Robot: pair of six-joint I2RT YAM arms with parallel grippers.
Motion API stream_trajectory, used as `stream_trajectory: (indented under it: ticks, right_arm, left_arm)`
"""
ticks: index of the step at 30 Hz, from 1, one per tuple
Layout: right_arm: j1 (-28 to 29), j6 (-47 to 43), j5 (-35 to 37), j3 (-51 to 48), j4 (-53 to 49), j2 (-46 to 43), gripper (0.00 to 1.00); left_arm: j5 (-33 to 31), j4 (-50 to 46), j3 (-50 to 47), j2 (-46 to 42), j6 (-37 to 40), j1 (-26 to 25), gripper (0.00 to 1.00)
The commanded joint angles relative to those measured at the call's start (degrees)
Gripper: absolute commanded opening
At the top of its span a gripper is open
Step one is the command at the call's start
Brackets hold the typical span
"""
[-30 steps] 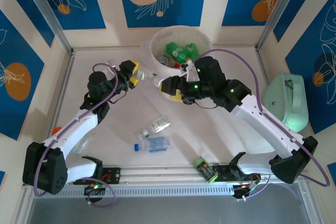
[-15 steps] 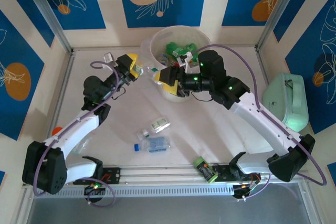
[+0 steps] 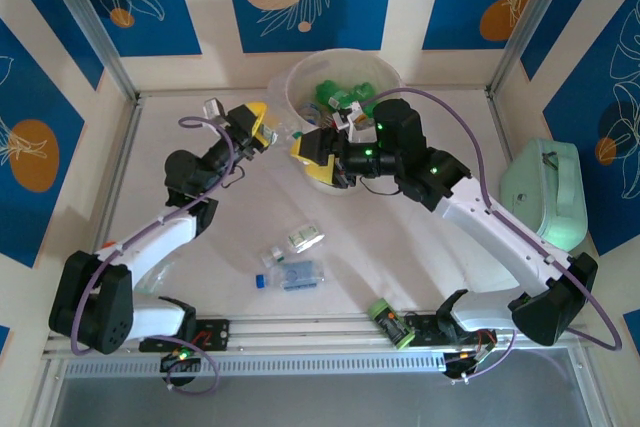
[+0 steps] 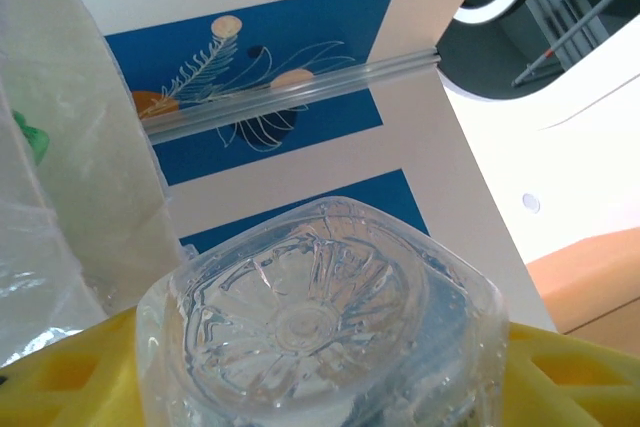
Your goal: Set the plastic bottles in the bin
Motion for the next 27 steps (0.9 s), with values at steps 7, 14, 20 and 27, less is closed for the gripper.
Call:
stream_trajectory:
  ticks: [7, 14, 20, 27]
  right_arm:
    - [0.4, -1.0, 1.0, 1.0, -0.7, -1.0, 0.75]
    - [0.3, -1.3, 0.8, 2.4, -0.8, -0.9, 0.59]
    - [0.5, -2.0, 1.4, 2.6, -2.3, -1.2, 0.46]
    - [0.3, -5.9, 3.1, 5.5, -7.2, -1.1, 0.33]
  left_arm:
    - [2.2, 2.6, 2.2, -1.2, 3.2, -2.0, 0.57]
    - [3.0, 3.2, 3.0, -0.4, 3.6, -3.0, 0.56]
    - [2.5, 3.5, 2.7, 0.3, 3.5, -3.1, 0.55]
    - [2.0, -2.6, 3.3, -1.1, 5.6, -3.0, 0.84]
